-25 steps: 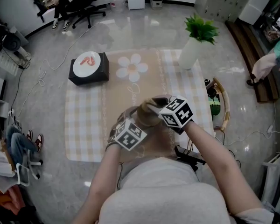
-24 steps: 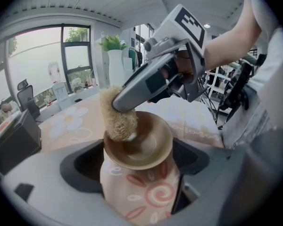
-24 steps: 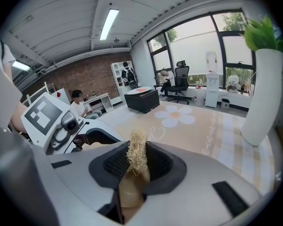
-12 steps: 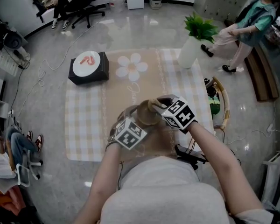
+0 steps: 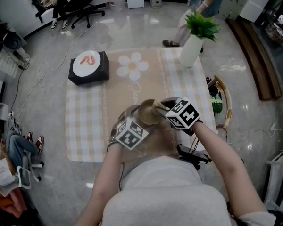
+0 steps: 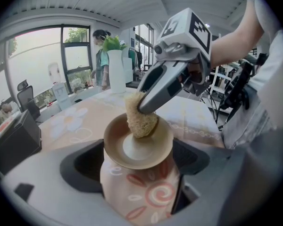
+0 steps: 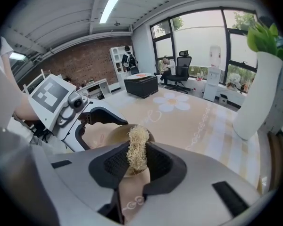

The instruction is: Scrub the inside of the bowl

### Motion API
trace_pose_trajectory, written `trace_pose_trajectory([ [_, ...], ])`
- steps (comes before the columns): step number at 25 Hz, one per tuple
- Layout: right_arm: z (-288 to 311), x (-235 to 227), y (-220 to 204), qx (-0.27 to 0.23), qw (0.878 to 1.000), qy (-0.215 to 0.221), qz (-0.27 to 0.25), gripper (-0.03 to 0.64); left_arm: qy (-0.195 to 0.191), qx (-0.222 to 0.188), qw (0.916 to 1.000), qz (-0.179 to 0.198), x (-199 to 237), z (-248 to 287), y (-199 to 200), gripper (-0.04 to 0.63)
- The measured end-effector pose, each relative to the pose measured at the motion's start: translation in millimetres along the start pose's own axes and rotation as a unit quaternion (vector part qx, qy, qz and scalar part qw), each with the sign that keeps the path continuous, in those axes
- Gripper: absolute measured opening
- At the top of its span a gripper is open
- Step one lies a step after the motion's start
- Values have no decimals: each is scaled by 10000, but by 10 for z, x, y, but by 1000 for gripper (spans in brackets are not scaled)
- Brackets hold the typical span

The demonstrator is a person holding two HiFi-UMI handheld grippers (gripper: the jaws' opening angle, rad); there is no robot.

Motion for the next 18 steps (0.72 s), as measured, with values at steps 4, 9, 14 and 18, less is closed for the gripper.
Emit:
trace_pose_trajectory([
  [4, -2, 52, -39, 65, 9996, 227, 168, 91, -4, -4, 10000, 5, 0, 1, 0, 436],
  [9, 15, 158, -56, 147, 9976, 602, 323, 91, -17, 12, 10000, -3, 1, -3, 4, 436],
  [14, 68, 303, -55, 155, 9955, 908, 210, 91, -32, 13, 10000, 5, -8, 0, 0, 436],
  [18, 126, 393, -4, 82, 9943, 1053, 164, 91, -35, 14, 10000, 4, -7, 0, 4, 436],
])
Point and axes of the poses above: the fingertips, and each gripper's own axes: z forward along the fingers, x to its left, y out of its top, the point moved 3 cm from there along -z, backward along the fingers, and after that the axes turned 1 degree about -z, right-handed, at the moved point
